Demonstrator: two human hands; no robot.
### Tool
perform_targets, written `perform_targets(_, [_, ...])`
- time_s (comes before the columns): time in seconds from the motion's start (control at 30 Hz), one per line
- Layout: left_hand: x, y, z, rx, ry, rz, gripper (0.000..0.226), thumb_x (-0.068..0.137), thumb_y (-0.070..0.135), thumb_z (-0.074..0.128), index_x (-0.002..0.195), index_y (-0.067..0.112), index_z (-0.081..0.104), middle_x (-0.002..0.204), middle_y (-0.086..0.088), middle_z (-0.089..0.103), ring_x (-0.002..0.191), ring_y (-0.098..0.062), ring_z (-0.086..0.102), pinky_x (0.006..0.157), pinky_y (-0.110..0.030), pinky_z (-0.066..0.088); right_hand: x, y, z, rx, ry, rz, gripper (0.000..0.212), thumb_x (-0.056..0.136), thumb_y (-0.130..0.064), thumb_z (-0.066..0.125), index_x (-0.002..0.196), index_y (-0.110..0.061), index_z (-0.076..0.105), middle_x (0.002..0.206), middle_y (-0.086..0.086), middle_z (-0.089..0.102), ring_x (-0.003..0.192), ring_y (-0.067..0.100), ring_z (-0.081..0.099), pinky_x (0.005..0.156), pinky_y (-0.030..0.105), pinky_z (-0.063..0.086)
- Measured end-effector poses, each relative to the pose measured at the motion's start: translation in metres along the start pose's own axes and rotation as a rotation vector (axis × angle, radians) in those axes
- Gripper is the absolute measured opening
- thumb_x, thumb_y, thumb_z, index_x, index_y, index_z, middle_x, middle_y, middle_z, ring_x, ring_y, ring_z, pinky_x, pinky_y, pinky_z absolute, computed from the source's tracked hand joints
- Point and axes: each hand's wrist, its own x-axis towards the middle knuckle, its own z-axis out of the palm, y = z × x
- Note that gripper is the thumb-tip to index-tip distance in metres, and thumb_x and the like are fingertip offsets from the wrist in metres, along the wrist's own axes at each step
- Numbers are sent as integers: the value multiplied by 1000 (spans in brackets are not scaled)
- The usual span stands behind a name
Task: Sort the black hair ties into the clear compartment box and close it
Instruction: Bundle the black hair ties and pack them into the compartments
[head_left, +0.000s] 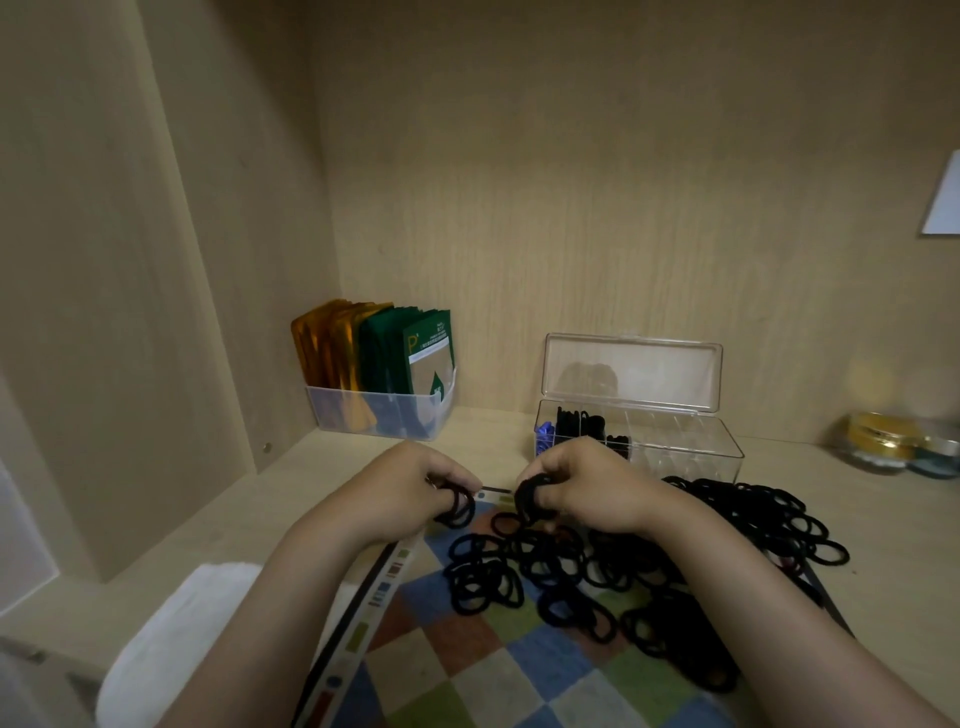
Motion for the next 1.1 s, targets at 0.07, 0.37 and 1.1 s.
perform_targets(0.07, [0, -2, 11, 98, -96, 10, 30, 87, 10, 68, 106, 31, 77, 101, 12, 74, 90, -2, 68, 81, -16, 54, 0, -3, 3, -211, -100, -47, 26, 91, -10, 62, 102, -26, 78, 96, -3, 77, 86, 12, 72, 84, 31, 59])
perform_targets(0.37, [7, -12, 32, 262, -135, 56, 33, 85, 4, 64, 105, 27, 77, 92, 13, 62, 88, -5, 59, 82, -17, 45, 7, -6, 19, -665, -76, -105, 24, 82, -17, 67, 103, -25, 77, 100, 1, 70, 95, 20, 65, 83, 35, 56])
perform_targets(1.1, [57, 19, 62, -550, 3, -172, 8, 92, 12, 65, 91, 13, 73, 94, -10, 74, 79, -16, 69, 67, -27, 59, 3, 21, -8, 446, 1, 47, 13, 94, -8, 61, 90, -4, 73, 74, 14, 68, 51, 18, 60, 42, 22, 36])
